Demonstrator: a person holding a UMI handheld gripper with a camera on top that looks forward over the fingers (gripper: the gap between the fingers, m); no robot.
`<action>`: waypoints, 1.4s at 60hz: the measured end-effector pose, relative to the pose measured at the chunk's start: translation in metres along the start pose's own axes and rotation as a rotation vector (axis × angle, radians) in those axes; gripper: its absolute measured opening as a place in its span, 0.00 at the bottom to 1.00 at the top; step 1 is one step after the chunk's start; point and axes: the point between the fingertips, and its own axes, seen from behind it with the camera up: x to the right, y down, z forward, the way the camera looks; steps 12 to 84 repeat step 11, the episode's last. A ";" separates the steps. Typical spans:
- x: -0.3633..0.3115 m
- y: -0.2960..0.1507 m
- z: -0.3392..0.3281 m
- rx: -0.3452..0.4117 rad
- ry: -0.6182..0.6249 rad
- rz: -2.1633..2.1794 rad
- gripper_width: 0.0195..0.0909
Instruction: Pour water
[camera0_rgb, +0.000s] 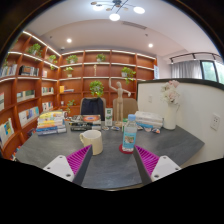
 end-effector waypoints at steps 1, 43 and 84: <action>-0.002 -0.001 -0.002 0.002 -0.003 -0.003 0.89; -0.016 -0.008 -0.014 0.030 -0.025 -0.021 0.89; -0.016 -0.008 -0.014 0.030 -0.025 -0.021 0.89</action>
